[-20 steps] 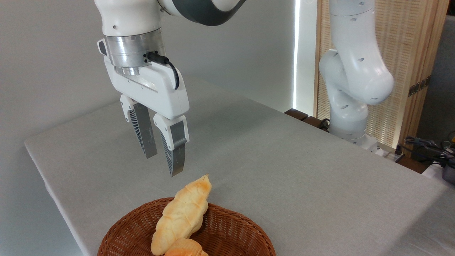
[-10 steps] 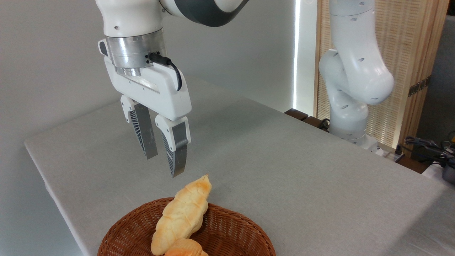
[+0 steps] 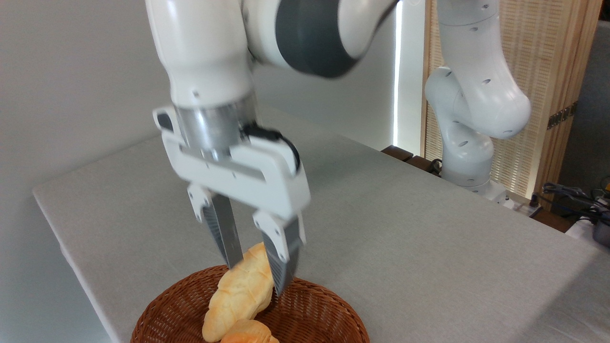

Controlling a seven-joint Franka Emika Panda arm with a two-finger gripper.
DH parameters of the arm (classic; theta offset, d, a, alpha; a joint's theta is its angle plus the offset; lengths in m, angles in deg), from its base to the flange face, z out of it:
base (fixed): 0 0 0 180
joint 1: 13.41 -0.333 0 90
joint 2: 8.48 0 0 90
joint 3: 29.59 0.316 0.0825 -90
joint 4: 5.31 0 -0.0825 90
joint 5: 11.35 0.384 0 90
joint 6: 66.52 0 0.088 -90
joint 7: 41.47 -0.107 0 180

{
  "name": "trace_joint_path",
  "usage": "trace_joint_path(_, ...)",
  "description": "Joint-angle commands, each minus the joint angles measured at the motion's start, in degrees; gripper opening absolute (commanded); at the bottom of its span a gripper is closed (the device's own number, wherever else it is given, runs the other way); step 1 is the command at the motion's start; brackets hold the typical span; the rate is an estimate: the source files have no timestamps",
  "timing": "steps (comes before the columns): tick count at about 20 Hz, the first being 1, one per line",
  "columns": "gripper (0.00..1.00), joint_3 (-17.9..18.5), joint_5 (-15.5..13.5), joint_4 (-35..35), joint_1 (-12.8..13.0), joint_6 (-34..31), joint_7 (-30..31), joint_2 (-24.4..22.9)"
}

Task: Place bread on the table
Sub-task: 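Lower the open gripper into the basket around the small round bun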

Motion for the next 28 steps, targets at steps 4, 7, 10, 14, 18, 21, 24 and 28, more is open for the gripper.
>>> trace_joint_path(4,1.0,0.08,-4.04,0.1,-3.53,8.73,0.51,5.3)
trace_joint_path(7,1.0,0.0,-4.31,0.1,-3.62,10.76,0.43,7.32)
trace_joint_path(10,1.0,-0.79,-4.4,0.01,-3.54,11.73,0.43,8.73)
trace_joint_path(14,1.0,-2.28,-4.4,0.01,-3.27,12.69,0.43,10.14)
trace_joint_path(18,1.0,-4.04,-4.4,0.01,-3.27,13.4,0.43,10.84)
trace_joint_path(21,0.79,-4.75,-4.4,-0.07,-3.27,13.4,0.34,10.76)
trace_joint_path(24,0.39,-4.75,-4.49,-0.08,-3.27,13.4,0.16,10.76)
trace_joint_path(28,0.38,-4.75,-5.37,-0.16,-3.27,13.4,-0.1,10.76)
